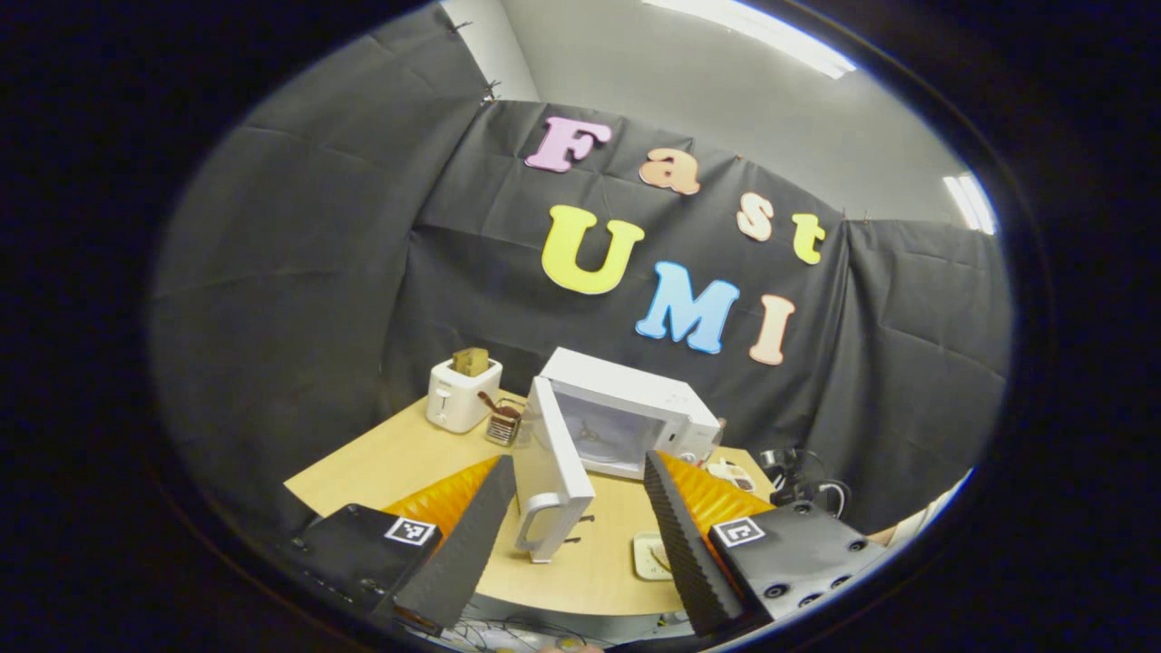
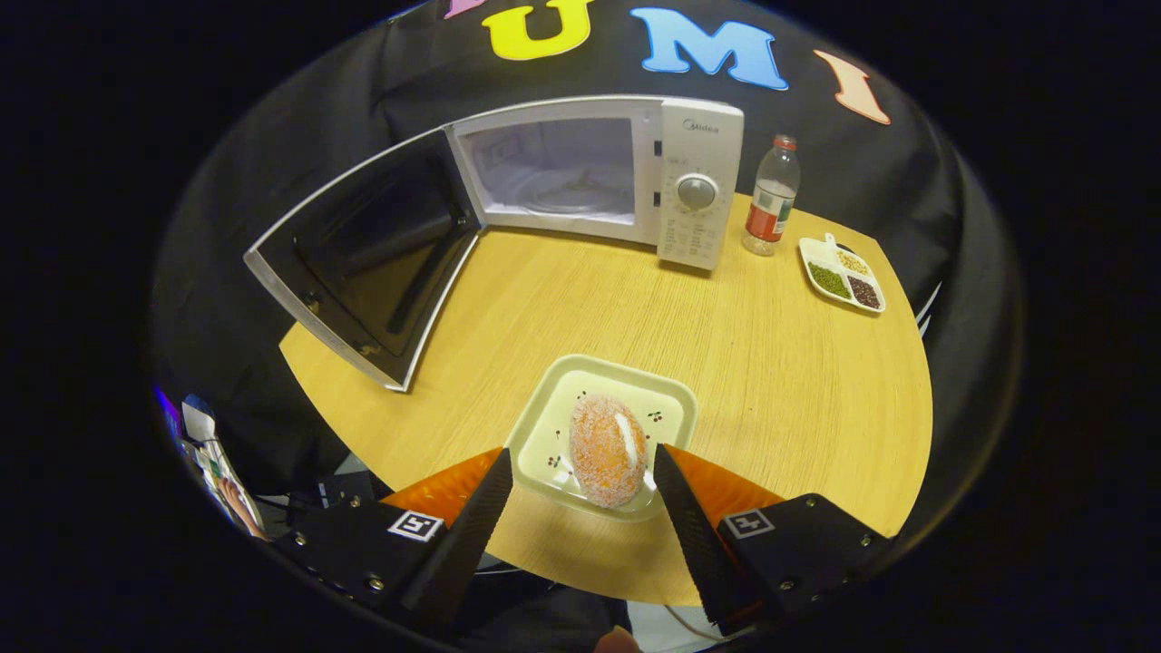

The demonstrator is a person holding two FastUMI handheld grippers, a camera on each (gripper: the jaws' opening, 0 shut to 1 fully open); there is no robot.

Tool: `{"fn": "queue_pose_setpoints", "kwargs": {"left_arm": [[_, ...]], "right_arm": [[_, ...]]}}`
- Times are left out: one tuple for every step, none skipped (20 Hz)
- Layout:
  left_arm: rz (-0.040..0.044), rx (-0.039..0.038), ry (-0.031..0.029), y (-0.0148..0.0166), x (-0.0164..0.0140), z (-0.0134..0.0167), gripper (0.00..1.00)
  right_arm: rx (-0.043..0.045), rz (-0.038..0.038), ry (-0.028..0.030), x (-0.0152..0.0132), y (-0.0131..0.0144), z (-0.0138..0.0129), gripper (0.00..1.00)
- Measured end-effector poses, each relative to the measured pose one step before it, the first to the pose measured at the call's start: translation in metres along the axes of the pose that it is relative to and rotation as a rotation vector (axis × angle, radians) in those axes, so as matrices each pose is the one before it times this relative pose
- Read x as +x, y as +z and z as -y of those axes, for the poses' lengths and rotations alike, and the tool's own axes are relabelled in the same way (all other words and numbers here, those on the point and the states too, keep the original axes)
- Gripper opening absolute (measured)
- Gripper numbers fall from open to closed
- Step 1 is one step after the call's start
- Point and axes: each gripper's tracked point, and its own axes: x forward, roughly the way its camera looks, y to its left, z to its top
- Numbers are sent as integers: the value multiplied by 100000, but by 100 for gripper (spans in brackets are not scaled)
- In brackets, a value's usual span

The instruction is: Open the microwave oven with the left hand, put the food in, and close the microwave oven.

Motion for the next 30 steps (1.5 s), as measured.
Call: {"fn": "queue_pose_setpoints", "kwargs": {"left_arm": [[224, -1365, 754, 328, -71, -283, 95], [-376, -1433, 985, 237, 16, -267, 95], [-462, -966, 770, 18, 259, -288, 95], [-293, 193, 827, 280, 153, -186, 95], [-528, 1214, 1176, -59, 223, -187, 97], [-350, 1925, 1510, 214, 276, -191, 95], [-188, 1688, 1690, 110, 392, -22, 92], [-481, 838, 866, 242, 438, 156, 95], [-347, 237, 6, 275, 354, 574, 95], [-289, 472, 200, 151, 596, 521, 95], [-1002, 846, 126, -103, 800, 417, 95], [-1285, 995, -221, -28, 483, 511, 89], [-1142, 1277, -337, -215, 451, 743, 95], [-1083, 1752, -398, -10, 545, 676, 95], [-727, 2250, -287, 266, 538, 688, 95], [-752, 2643, -559, 124, 335, 587, 95], [-664, 2478, -804, -154, 289, 655, 95], [-807, 1556, -960, 156, 401, 693, 95], [-874, 564, -1009, -69, 584, 611, 95], [-790, -195, -828, 27, 361, 410, 95], [-198, -409, -479, 0, 276, 376, 95], [125, -249, -183, 279, 257, 198, 95], [-59, -16, -158, 111, 241, 224, 95], [75, 302, 57, 28, -12, 147, 95], [-9, 389, 34, -81, 59, -65, 95], [-83, 330, 269, 127, -69, -199, 95], [-37, -22, 317, -96, 92, -162, 95], [-192, -539, 273, -36, -85, -151, 95], [40, -734, 92, -9, -101, -283, 95], [5, -568, 234, 120, -2, -339, 89]], "right_arm": [[-411, -1507, -268, 937, -280, 145, 96], [798, -1772, 887, 851, -217, -41, 96], [481, -1778, 602, 958, -328, -9, 96], [-750, -1218, -993, 794, -99, 404, 96], [-1236, -448, -1002, 587, 106, 516, 96], [-471, -156, 971, 597, 170, -44, 96], [-165, -776, 477, 648, -89, -9, 96], [-922, -1309, 232, 333, -151, 171, 96], [-1518, 383, -706, 425, 42, 233, 96], [-1345, -131, 109, 398, -53, 177, 96], [-264, -413, 769, 382, -385, -90, 96], [383, -712, 823, 287, -284, 32, 96], [946, -474, 884, 207, -347, -82, 96], [783, 2533, 109, 32, 506, 101, 96], [1221, 315, 1149, 23, -222, -107, 96], [419, 1109, -1618, 28, 144, 458, 96], [-987, -497, -1600, -113, -156, 426, 94], [-575, 1090, -452, 30, 264, 80, 79], [-937, -447, -1083, 173, -247, 67, 77], [-1696, 466, -918, 108, 156, -8, 75], [-559, -89, -314, -53, -40, 28, 72], [898, -596, 267, -47, 104, -52, 71], [2253, -588, 751, -52, -86, -134, 69], [3268, -320, 1927, -301, 189, -251, 66], [4566, 90, 2421, -223, 382, -362, 66], [5449, 1193, 2571, -356, 720, -399, 66], [5059, 1952, 1931, -312, 790, -348, 66], [4816, 1134, -166, -238, 984, -69, 65], [5575, 613, 3590, -380, 621, -791, 56], [5744, 689, 3923, -286, 804, -1109, 55]]}}
